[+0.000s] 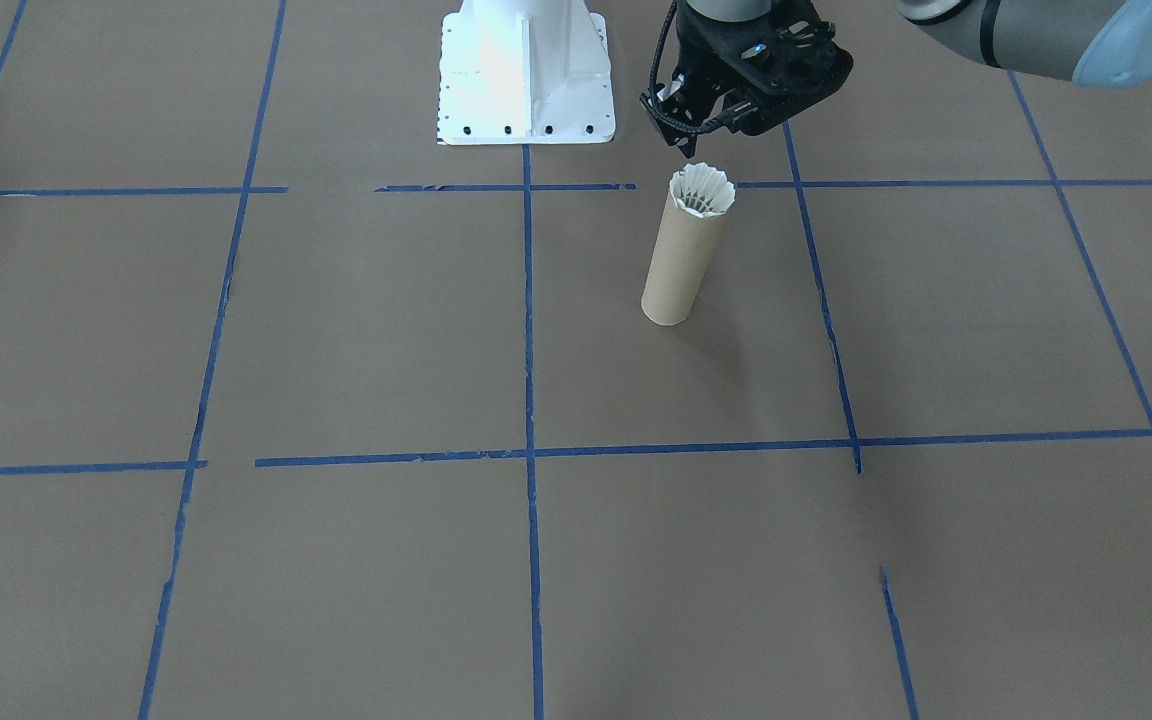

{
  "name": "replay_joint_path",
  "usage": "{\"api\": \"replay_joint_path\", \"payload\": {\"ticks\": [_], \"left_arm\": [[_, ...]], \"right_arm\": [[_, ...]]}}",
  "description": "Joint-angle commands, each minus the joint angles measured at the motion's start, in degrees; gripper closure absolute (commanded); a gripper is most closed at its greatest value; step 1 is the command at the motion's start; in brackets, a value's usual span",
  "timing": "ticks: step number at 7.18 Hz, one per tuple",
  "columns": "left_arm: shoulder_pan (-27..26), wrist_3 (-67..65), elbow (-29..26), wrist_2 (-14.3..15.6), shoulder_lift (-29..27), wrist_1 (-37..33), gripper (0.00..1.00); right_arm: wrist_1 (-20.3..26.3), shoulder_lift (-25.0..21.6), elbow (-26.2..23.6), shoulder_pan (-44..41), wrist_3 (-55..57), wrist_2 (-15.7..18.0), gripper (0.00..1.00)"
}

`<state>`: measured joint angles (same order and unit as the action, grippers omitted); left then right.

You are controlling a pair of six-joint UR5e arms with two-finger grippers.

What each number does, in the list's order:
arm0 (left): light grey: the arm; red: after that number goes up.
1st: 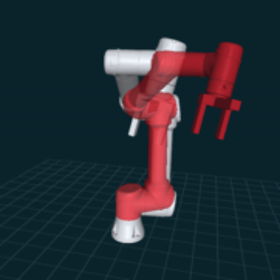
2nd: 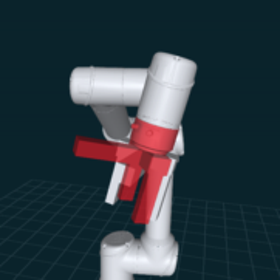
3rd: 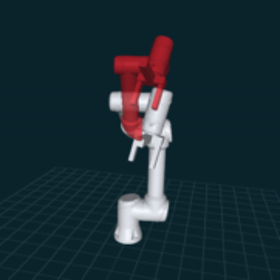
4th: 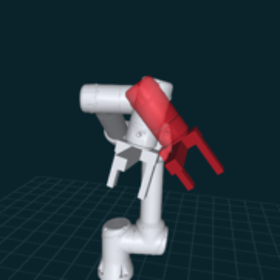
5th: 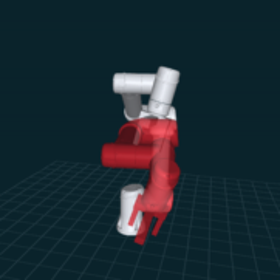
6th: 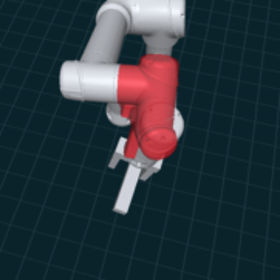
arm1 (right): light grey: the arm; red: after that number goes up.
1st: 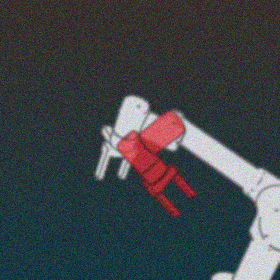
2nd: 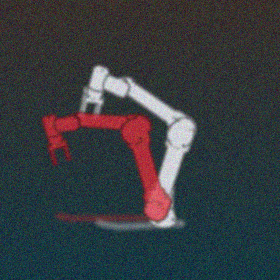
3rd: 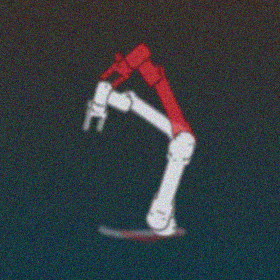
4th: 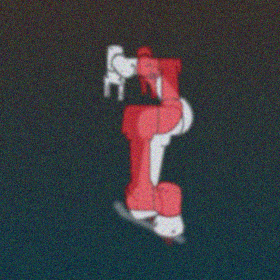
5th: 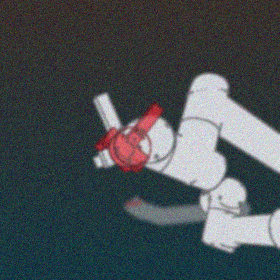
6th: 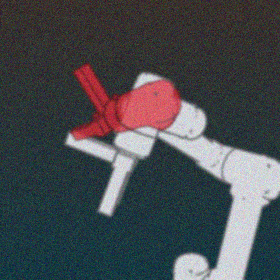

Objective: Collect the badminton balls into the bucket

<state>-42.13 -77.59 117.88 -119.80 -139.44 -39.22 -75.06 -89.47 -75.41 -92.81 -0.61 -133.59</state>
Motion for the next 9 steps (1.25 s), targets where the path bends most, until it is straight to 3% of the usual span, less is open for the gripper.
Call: {"api": "replay_joint_path", "payload": {"ticks": [1,3,4,5,8,9], "left_arm": [[-4.07,13.87,0.16,0.27,1.79,-2.76,0.00],[-14.61,30.58,-0.02,-2.18,13.69,-18.43,0.00],[-21.18,42.14,-0.63,-6.28,20.54,-24.52,0.00],[-28.20,54.78,-1.85,-8.94,26.35,-25.89,0.00],[-44.30,85.58,-15.08,-9.31,36.57,-29.30,0.00],[-47.75,87.67,-18.18,-10.45,41.39,-32.64,0.00]], "right_arm": [[0.00,0.00,0.00,0.00,0.00,0.00,0.00],[0.00,0.00,0.09,0.00,0.00,0.00,0.00],[0.00,0.00,0.00,0.00,0.00,0.00,0.00],[0.00,0.00,0.00,0.00,0.00,0.00,0.00],[0.00,0.00,0.00,0.00,0.00,0.00,0.00],[0.00,0.00,0.00,0.00,0.00,0.00,0.00]]}}
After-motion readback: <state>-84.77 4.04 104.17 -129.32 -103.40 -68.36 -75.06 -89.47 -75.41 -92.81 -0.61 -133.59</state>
